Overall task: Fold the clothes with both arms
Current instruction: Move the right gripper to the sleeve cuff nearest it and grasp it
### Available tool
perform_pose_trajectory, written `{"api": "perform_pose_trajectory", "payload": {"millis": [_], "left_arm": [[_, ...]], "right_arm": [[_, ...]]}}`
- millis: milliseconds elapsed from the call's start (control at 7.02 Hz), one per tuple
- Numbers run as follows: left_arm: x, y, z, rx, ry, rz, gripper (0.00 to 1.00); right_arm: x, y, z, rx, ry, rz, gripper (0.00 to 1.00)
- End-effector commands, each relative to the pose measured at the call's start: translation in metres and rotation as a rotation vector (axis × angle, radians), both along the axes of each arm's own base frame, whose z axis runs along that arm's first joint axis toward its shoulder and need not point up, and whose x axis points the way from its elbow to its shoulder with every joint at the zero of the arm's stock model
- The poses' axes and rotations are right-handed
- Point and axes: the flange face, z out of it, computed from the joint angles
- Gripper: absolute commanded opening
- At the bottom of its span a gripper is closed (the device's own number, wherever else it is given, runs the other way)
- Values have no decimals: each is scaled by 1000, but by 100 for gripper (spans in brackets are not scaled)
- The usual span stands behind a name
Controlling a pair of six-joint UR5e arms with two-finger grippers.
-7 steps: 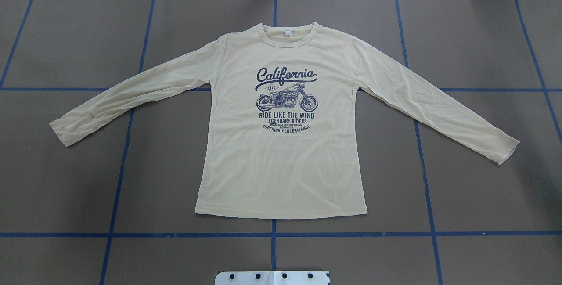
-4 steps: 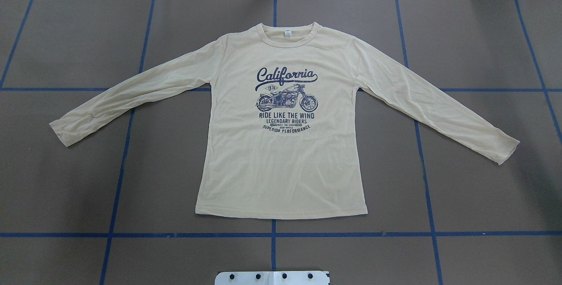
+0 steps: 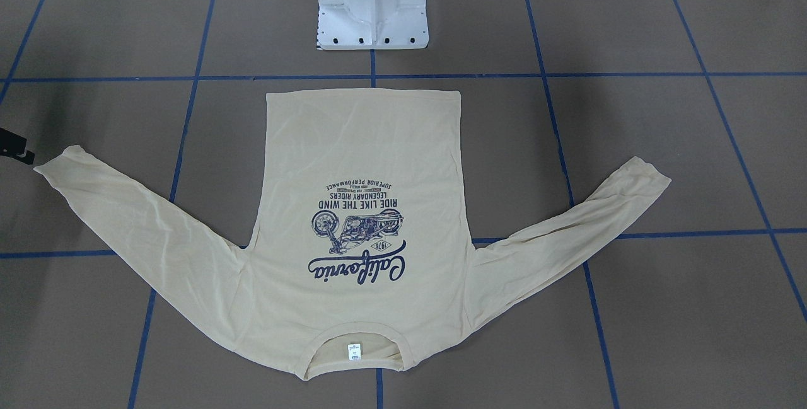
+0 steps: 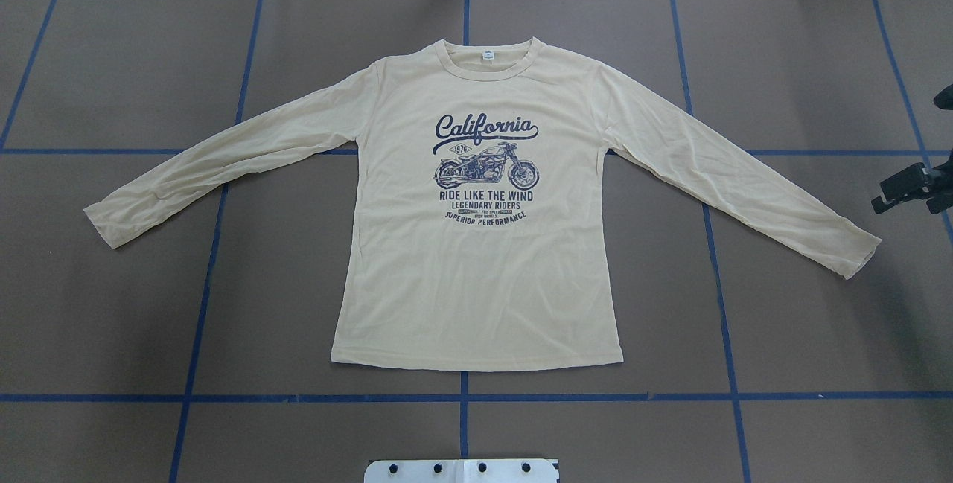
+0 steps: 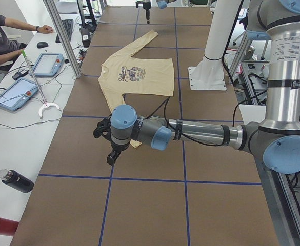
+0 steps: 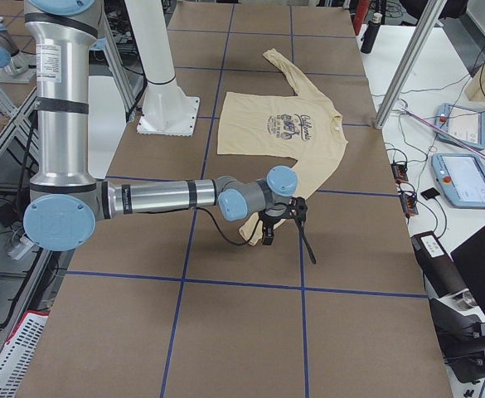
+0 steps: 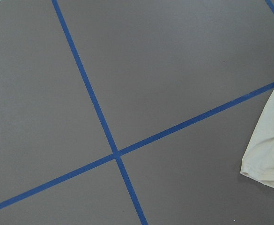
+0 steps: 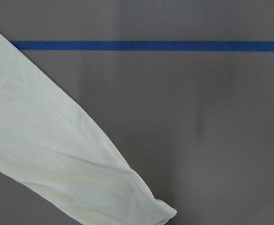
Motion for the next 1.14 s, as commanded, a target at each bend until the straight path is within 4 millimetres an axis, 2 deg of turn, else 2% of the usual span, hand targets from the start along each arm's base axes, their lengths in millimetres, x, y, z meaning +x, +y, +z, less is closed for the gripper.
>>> {"api": "perform_pose_trajectory", "payload": {"millis": [0,142,285,427,570,854,997], "left_arm": [[0,1,-13,24,1,-1,100],[-1,1,-16,28,1,-2,100],[-1,1,-16,30,2,-2,100],[0,1,-16,30,2,-1,100],[-1,1,-16,30,2,-2,100],[-1,1,-16,30,2,-2,100],[-1,2,-15,27,1,-2,100]], "right_arm": [[-24,17,50,7,-5,-45,98],[-30,18,47,10,-21,-33,97],[-39,21,47,3,-21,-21,91],[-38,22,49,6,-11,-17,55],[-38,22,50,6,-9,-17,1],[-39,21,46,8,-19,-19,0],[-39,19,17,32,-61,-23,0]]}}
